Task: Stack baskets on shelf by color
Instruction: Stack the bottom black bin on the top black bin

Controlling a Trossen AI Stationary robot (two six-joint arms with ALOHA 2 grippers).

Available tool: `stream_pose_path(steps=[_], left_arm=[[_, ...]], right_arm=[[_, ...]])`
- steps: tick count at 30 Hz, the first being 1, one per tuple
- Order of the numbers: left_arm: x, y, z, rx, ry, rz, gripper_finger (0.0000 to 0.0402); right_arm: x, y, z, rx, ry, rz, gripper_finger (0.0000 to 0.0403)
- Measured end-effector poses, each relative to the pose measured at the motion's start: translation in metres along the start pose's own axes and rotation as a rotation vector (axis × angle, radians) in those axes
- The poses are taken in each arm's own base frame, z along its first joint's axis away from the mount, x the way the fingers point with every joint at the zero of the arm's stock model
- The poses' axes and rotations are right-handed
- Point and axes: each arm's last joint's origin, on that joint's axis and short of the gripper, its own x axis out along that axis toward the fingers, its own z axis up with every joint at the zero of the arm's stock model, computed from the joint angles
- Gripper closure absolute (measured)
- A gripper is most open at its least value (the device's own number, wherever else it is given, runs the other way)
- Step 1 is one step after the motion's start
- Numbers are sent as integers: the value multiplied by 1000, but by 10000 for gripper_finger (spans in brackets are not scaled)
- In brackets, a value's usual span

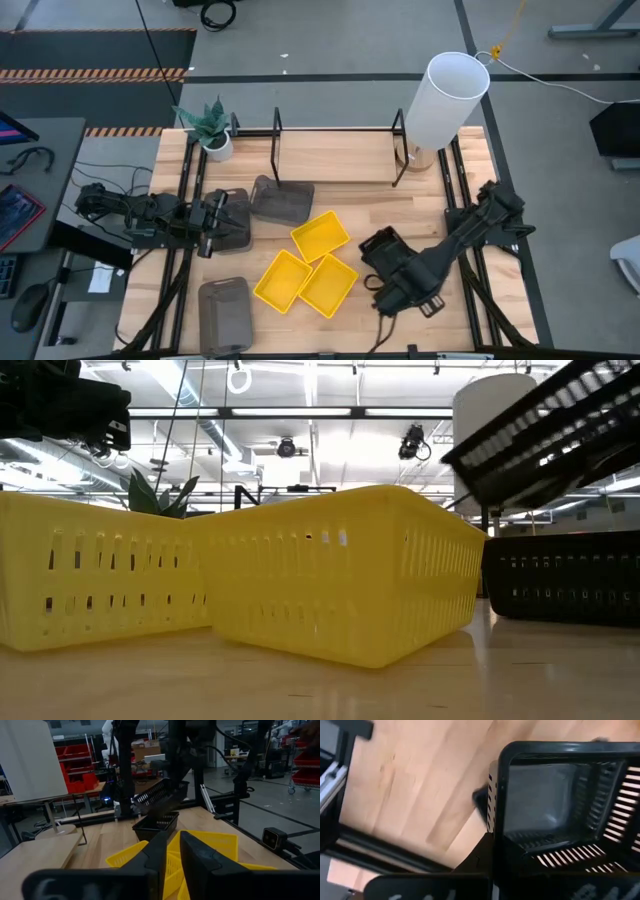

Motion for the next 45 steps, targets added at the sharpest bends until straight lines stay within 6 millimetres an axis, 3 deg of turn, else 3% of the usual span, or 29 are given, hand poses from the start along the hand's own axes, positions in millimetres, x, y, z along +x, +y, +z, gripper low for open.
stream_pose_path(steps=[3, 8, 14, 24, 29, 35, 45], left_arm=[[0, 0, 0, 0, 0, 0, 338], [0, 0, 0, 0, 0, -1, 343], [0, 0, 0, 0, 0, 0, 344], [0, 0, 0, 0, 0, 0, 343], [0, 0, 0, 0, 0, 0, 349], [0, 0, 0, 0, 0, 0, 344], [0, 0, 0, 0, -1, 0, 347]], right_arm=[[0, 9, -13, -36, -1, -2, 396], [19, 9, -24, -99, 82, -32, 396], [37, -4, -26, -199, 152, -61, 396], [39, -14, -18, -289, 86, -66, 396], [42, -13, -12, -285, 25, -45, 396], [58, -12, -16, -224, 68, -36, 392], [69, -12, -17, -73, 79, -42, 341]])
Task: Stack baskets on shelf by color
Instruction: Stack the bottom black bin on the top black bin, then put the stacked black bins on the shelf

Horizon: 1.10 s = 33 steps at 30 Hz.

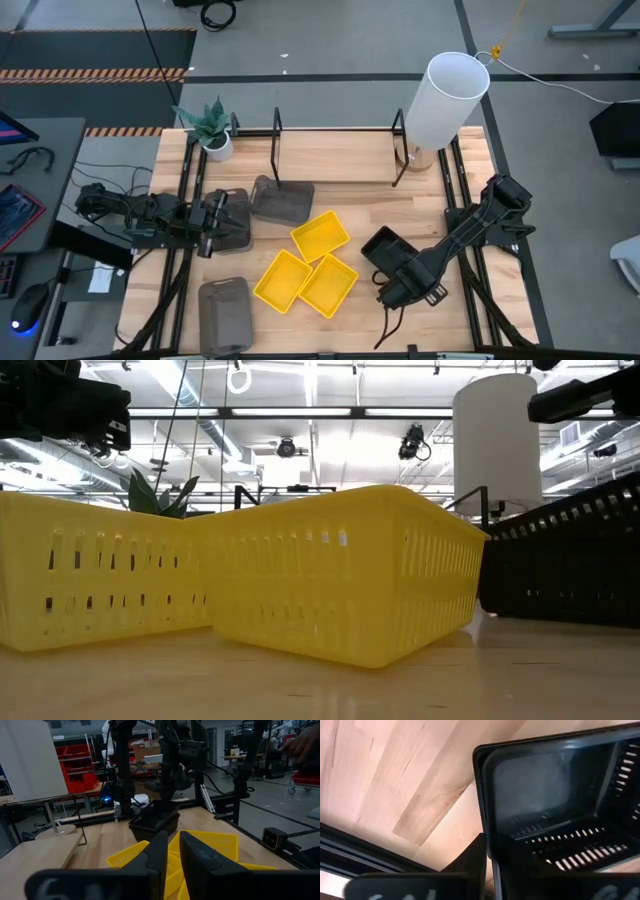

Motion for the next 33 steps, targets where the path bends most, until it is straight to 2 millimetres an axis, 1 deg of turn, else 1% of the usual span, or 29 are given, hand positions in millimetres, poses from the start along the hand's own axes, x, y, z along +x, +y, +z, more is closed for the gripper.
stream_pose_path(steps=[8, 13, 17, 22, 25, 33], left_arm=[[0, 0, 0, 0, 0, 0, 342], [0, 0, 0, 0, 0, 0, 338], [0, 0, 0, 0, 0, 0, 341], [0, 0, 0, 0, 0, 0, 346], [0, 0, 0, 0, 1, 0, 344], [0, 0, 0, 0, 0, 0, 340]], right_arm=[[0, 0, -2, 76, 21, 0, 284], [0, 1, 0, 101, 4, 26, 254], [0, 2, 6, 111, -57, 31, 238], [2, 4, 7, 97, -73, -1, 234], [13, 6, 7, 79, -79, 4, 236], [53, 8, 2, 41, -63, 9, 238]])
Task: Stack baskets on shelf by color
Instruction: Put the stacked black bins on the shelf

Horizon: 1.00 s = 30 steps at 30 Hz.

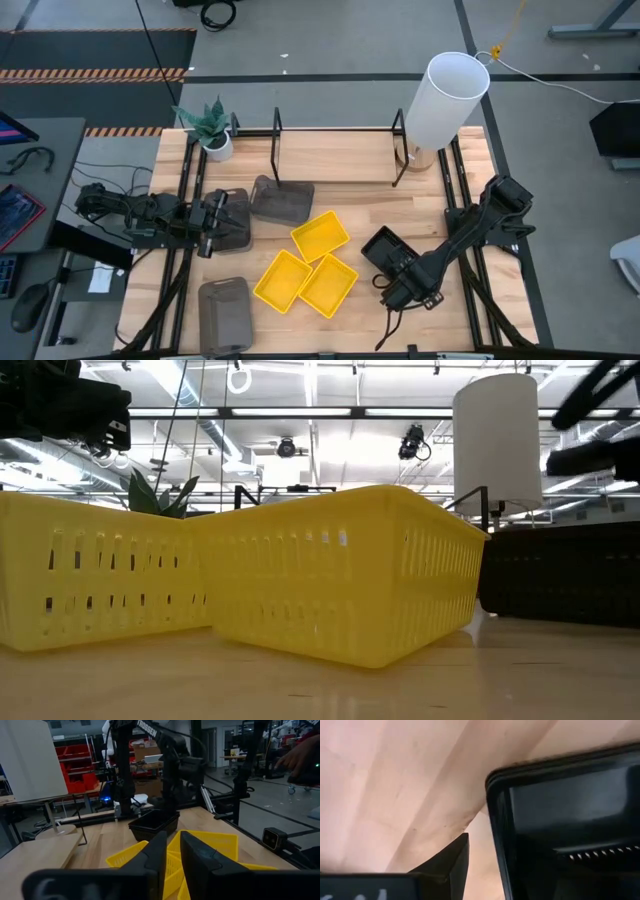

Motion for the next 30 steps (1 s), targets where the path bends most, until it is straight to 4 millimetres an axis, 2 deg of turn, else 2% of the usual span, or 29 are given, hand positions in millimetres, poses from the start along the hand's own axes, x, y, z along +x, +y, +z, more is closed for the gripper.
stream_pose_path(steps=[7, 15, 21, 24, 30], left_arm=[[0, 0, 0, 0, 0, 0, 349], [0, 0, 0, 0, 0, 0, 341], [0, 0, 0, 0, 1, 0, 345], [0, 0, 0, 0, 0, 0, 348], [0, 0, 0, 0, 1, 0, 342]], right_arm=[[13, -1, -3, -12, -4, 0, 271], [13, 0, -3, -39, -5, 1, 382], [13, -1, -3, -48, -6, -3, 375], [12, 0, -3, -58, -6, 0, 385], [-12, -10, 5, -64, -17, -39, 387]])
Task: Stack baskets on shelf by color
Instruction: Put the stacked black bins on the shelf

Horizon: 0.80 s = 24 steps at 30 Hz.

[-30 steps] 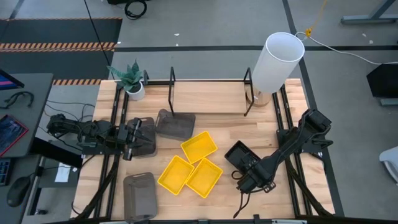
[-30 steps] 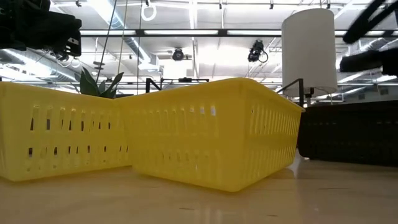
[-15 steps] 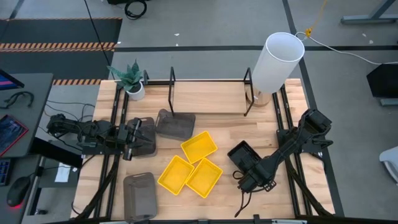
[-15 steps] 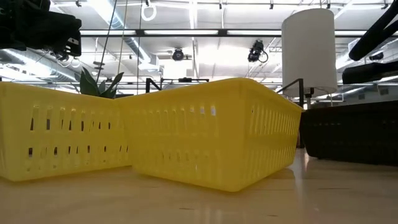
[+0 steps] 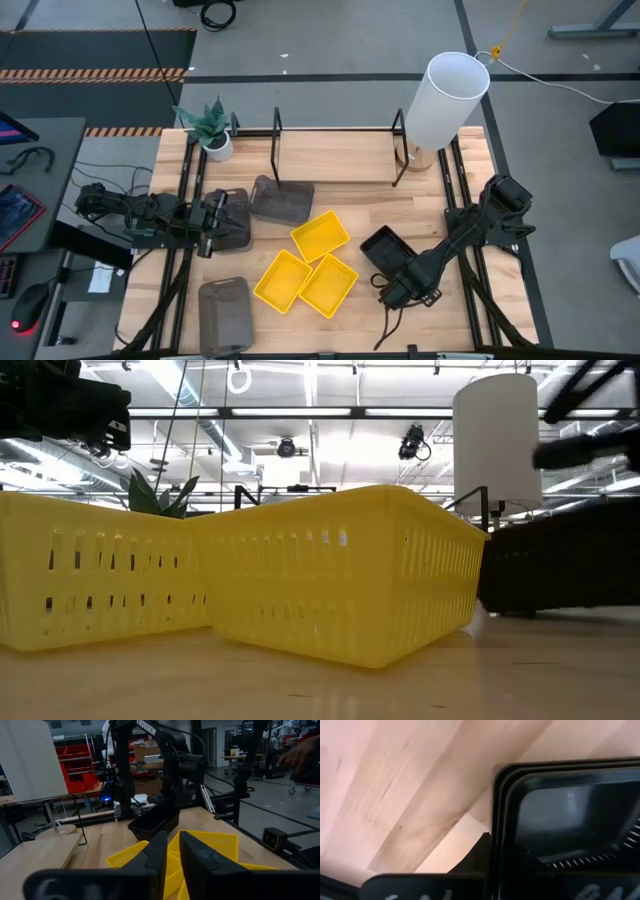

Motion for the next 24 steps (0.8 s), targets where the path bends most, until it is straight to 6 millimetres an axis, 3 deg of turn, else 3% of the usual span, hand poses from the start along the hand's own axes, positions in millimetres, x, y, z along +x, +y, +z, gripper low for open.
stream_pose_path(steps=[6, 13, 24], left_arm=[[0, 0, 0, 0, 0, 0, 338], [0, 0, 0, 0, -1, -1, 345], [0, 0, 0, 0, 0, 0, 338]], right_arm=[[-31, -24, 7, 66, -37, -6, 387], [-53, -62, 5, 222, -49, -95, 387], [-54, -137, -18, 457, -8, -158, 387]])
